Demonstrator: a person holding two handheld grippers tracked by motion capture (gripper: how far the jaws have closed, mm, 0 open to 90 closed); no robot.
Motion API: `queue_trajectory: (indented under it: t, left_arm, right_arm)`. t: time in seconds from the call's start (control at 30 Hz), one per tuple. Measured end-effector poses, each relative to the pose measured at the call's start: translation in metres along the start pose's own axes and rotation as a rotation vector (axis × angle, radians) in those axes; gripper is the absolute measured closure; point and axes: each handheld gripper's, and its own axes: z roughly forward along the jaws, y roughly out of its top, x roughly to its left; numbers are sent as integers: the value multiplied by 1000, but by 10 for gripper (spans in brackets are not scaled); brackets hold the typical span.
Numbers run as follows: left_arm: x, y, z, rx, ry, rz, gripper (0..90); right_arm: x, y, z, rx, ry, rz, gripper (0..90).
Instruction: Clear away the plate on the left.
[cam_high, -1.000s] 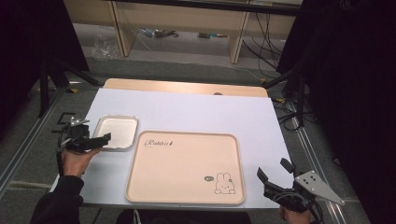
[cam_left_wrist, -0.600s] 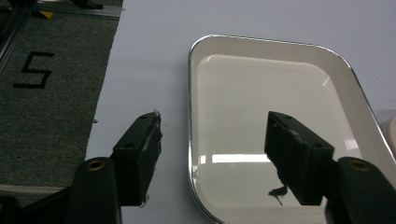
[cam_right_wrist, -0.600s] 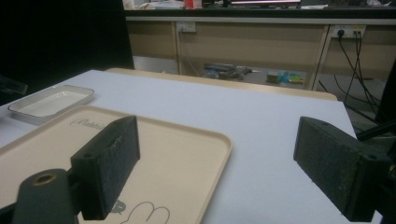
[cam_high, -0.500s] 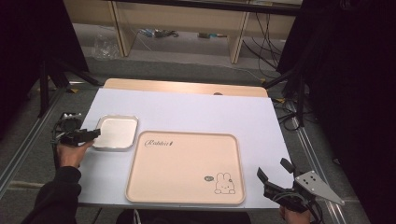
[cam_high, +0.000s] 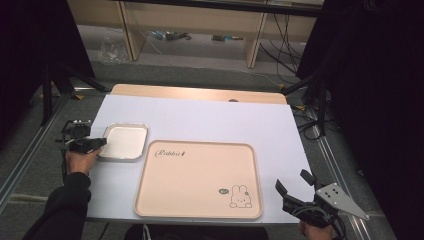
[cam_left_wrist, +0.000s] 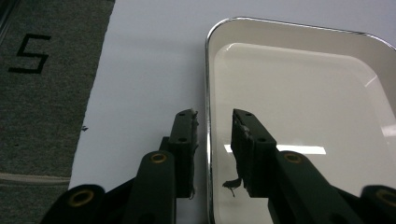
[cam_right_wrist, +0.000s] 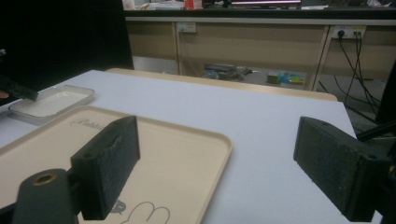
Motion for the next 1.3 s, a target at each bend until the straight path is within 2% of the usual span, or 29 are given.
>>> queue_trajectory:
  t: [0.1, 0.13, 0.2, 0.23, 0.33, 0.4, 0.43, 0.47, 0.53, 0.57, 0.63, 0.67, 0.73, 0.77, 0.83, 0.87, 0.93, 0.97, 1.0, 1.03, 1.07, 1.1, 1.13, 1.2, 1.23, 1.27, 1.3]
  left_arm:
    - [1, 1, 2, 5, -14, 8, 762]
    - [-1, 0, 5, 1, -8, 11, 773]
    - [1, 0, 4, 7, -5, 8, 789]
    - [3, 0, 4, 8, -11, -5, 829]
    - [4, -1, 5, -1, -21, -14, 841]
    - [5, -1, 4, 6, -28, -11, 845]
    - [4, -2, 5, -6, -31, -22, 847]
    - [4, -2, 5, -8, -32, -14, 847]
    - [5, -1, 6, -9, -41, -20, 849]
    - [5, -1, 6, -14, -48, -35, 851]
    - [7, -1, 6, -11, -56, -37, 858]
    - [6, -1, 7, -22, -62, -58, 860]
    - [10, -1, 4, -35, -89, -80, 867]
    - [10, -1, 3, -43, -93, -85, 875]
    - [8, 1, 1, -57, -85, -82, 877]
    - [6, 1, -2, -81, -88, -100, 877]
    - [6, 2, -3, -84, -85, -91, 878]
    - [5, 2, -5, -109, -87, -105, 879]
    - [5, 2, -5, -109, -87, -105, 878]
    - [5, 2, -7, -113, -74, -91, 879]
    - [5, 2, -8, -132, -78, -109, 879]
    - [5, 3, -11, -134, -66, -120, 879]
    - [7, 3, -12, -142, -80, -109, 879]
    - [7, 4, -14, -149, -81, -125, 879]
    - [8, 4, -16, -160, -89, -136, 879]
    - [9, 4, -18, -170, -97, -149, 879]
    - [9, 5, -19, -172, -104, -153, 879]
  right_arm:
    - [1, 0, 0, 8, 3, 10, 151]
    - [-1, 0, -1, 13, -4, -12, 151]
    - [-1, 1, -1, 17, -9, -13, 151]
    - [-2, 0, 0, -10, -9, -17, 151]
    - [-2, 0, 1, -13, -3, -9, 151]
    - [-1, 0, -1, 14, -7, -14, 151]
    - [0, 0, 0, 1, 1, 0, 151]
    - [-1, 0, 0, -6, -8, -24, 151]
    - [-1, 0, 0, 6, -2, -7, 151]
    - [-1, 0, -1, 17, -8, -13, 151]
    - [-2, 0, -1, 12, -11, -23, 151]
    - [-2, 0, 1, -6, 1, -13, 151]
    - [-1, 0, -1, 17, -8, -15, 151]
    - [-2, 0, 0, -4, -7, -17, 151]
    - [-1, 0, -1, 16, -7, -13, 151]
    - [-1, 0, -1, 18, -9, -13, 151]
    - [0, 0, 0, 3, 1, -1, 151]
    - [0, 0, 0, 1, 4, 1, 151]
    - [0, 0, 0, 1, 4, 1, 151]
    - [-2, 0, 0, -6, -5, -14, 151]
    - [-2, 0, 0, -6, -5, -14, 151]
    - [-2, 0, 0, -6, -6, -16, 151]
    - [-2, 0, 0, -3, -6, -18, 151]
    - [-1, 0, -1, 12, -1, -13, 151]
    - [0, 0, -1, 19, 2, 7, 151]
    - [-3, 0, 0, -12, -9, -33, 151]
    - [-2, 0, 0, -8, -6, -26, 151]
